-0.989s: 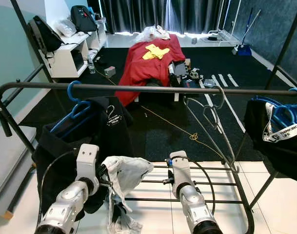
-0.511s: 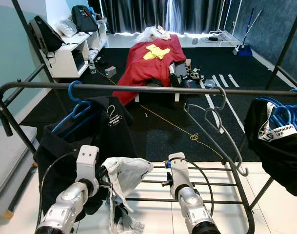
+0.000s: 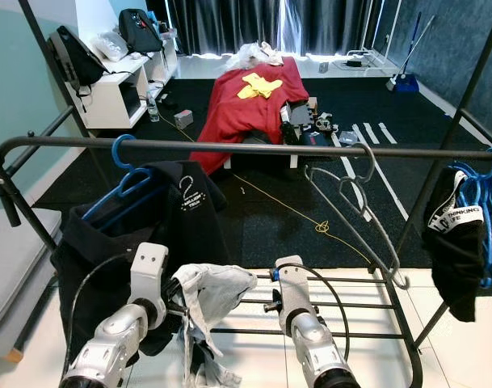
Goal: Hang hanger
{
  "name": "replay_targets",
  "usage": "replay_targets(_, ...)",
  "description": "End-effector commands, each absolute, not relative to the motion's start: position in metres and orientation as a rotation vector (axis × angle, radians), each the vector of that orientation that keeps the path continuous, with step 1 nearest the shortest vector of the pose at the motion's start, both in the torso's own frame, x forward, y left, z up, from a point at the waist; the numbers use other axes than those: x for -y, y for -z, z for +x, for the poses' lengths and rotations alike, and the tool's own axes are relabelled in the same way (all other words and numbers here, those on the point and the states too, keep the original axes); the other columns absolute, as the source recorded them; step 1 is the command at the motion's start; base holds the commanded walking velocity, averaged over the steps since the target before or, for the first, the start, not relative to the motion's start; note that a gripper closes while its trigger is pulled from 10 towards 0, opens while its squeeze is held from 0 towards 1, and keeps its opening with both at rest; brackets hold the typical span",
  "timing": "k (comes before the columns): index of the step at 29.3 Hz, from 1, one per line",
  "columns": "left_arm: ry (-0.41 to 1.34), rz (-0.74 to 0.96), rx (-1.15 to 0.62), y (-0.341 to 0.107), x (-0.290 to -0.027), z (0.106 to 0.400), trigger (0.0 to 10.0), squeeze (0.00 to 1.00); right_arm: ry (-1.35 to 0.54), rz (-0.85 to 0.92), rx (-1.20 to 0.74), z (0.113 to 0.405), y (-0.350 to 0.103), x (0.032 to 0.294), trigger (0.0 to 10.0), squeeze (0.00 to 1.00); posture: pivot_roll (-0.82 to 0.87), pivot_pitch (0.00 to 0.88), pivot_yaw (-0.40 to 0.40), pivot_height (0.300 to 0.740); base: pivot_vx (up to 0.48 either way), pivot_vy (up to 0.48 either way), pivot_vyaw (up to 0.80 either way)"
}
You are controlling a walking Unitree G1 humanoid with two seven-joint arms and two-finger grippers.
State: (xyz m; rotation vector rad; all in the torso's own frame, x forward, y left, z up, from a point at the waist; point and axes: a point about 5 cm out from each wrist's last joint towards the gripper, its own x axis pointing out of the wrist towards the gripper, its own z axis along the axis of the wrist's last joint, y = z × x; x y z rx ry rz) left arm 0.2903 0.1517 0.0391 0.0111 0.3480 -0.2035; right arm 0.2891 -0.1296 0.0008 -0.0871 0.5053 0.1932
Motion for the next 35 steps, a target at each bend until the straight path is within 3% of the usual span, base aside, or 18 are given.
replay_targets(1, 0.223, 0.044, -0.365, -0.038, -0.154, 0.291, 10.0, 0.00, -0.201, -0.109, -0.532, 0.290, 0.001, 0.129, 10.0, 0.00, 0.07, 0.000, 0.024, 0.740, 0.000, 0.000, 0.00)
replay_targets(11, 0.245, 0.074, -0.424, -0.031, -0.152, 0.288, 10.0, 0.00, -0.257, -0.124, -0.611, 0.284, 0.009, 0.124, 10.0, 0.00, 0.07, 0.000, 0.022, 0.740, 0.000, 0.000, 0.00)
replay_targets(18, 0.221, 0.119, -0.561, -0.010, -0.157, 0.283, 10.0, 0.00, -0.197, -0.048, -0.736, 0.273, 0.026, 0.129, 10.0, 0.00, 0.08, 0.000, 0.021, 0.740, 0.000, 0.000, 0.00)
replay_targets(35, 0.200, 0.117, -0.601, -0.003, -0.165, 0.279, 10.0, 0.00, -0.235, -0.066, -0.763, 0.276, 0.025, 0.130, 10.0, 0.00, 0.06, 0.000, 0.014, 0.740, 0.000, 0.000, 0.80)
